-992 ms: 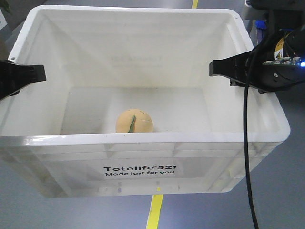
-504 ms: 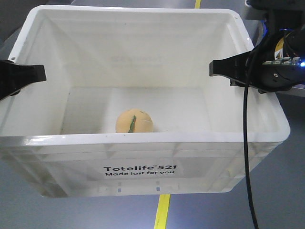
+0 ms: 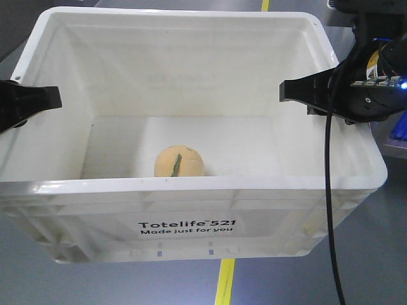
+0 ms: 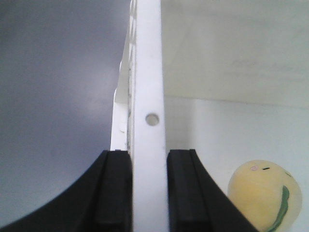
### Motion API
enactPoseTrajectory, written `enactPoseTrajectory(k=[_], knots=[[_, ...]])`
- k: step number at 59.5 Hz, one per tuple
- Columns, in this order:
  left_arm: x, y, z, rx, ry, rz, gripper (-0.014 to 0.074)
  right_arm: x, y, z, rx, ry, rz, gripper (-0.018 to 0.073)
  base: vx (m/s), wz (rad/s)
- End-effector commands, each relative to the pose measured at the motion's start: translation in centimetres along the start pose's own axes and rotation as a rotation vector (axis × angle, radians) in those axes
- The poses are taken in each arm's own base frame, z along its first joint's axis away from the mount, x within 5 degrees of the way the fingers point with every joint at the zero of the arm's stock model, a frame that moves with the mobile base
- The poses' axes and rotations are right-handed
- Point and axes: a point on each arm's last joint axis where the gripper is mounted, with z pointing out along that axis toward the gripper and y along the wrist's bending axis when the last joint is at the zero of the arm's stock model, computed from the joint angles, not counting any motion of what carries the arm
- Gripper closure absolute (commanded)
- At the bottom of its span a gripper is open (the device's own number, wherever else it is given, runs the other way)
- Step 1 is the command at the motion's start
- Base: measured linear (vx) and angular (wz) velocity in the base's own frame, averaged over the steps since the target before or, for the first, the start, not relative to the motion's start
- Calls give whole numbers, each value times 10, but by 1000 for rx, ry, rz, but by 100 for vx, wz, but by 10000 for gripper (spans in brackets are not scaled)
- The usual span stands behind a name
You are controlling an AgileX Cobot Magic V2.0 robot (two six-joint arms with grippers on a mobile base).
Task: Place moving items into box and shelve
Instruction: 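Keep holding the lifted tote with both grippers during driving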
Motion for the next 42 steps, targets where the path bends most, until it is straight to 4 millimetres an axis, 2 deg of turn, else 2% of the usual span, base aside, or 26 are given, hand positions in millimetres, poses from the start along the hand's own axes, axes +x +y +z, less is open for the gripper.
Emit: enactPoseTrajectory(k=[1, 42], knots=[[-23, -6, -18, 111, -182, 11, 435, -18, -5, -24, -37, -174, 0, 477, 39, -1], [-23, -6, -18, 111, -182, 11, 435, -18, -5, -24, -37, -174, 0, 477, 41, -6]])
